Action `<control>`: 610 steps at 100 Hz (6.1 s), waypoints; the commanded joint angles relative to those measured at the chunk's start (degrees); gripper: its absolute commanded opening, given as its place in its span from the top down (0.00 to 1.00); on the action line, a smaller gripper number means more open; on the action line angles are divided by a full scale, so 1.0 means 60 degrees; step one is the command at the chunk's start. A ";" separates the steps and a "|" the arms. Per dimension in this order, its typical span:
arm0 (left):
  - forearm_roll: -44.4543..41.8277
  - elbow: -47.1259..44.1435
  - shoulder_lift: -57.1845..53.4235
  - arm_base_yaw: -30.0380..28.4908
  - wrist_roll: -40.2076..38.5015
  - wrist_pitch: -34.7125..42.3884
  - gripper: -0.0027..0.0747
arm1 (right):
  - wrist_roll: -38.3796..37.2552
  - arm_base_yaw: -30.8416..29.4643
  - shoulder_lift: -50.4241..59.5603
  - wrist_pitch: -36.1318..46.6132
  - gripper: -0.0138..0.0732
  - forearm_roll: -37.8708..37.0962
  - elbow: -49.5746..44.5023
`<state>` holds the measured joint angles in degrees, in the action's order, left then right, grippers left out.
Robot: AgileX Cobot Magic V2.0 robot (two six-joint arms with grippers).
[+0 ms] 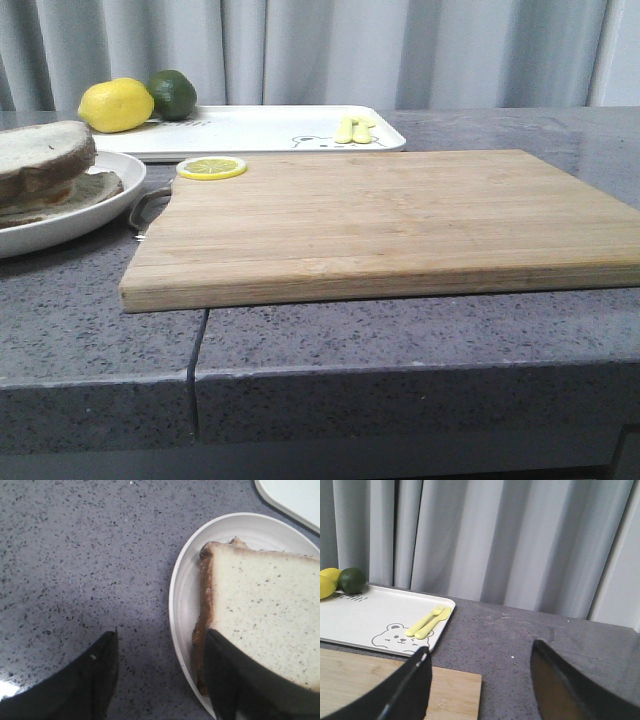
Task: Place bread and move sandwich to tray
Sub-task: 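Grasp the rim of the white plate with the left gripper, then lift the plate with the sandwich and carry it toward the white tray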
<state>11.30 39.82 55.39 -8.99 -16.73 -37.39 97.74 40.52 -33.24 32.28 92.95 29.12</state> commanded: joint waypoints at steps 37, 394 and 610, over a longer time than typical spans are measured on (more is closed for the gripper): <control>0.0211 0.0278 0.0892 -0.0023 -0.0079 0.1214 0.50 | 0.0004 -0.0065 0.0041 -0.0031 0.33 -0.0297 0.0258; 0.4294 0.2246 0.1353 0.0343 0.1110 0.1108 0.99 | 0.0004 -0.0065 0.0041 0.0063 0.33 -0.0219 0.0258; 0.6713 1.2693 1.1361 0.1673 0.3780 -0.1306 0.99 | 0.0004 -0.0065 0.0041 0.0862 0.33 -0.0219 0.0258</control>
<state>48.65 113.63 127.58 0.76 6.31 -47.94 97.55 40.52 -33.24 37.31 94.15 29.12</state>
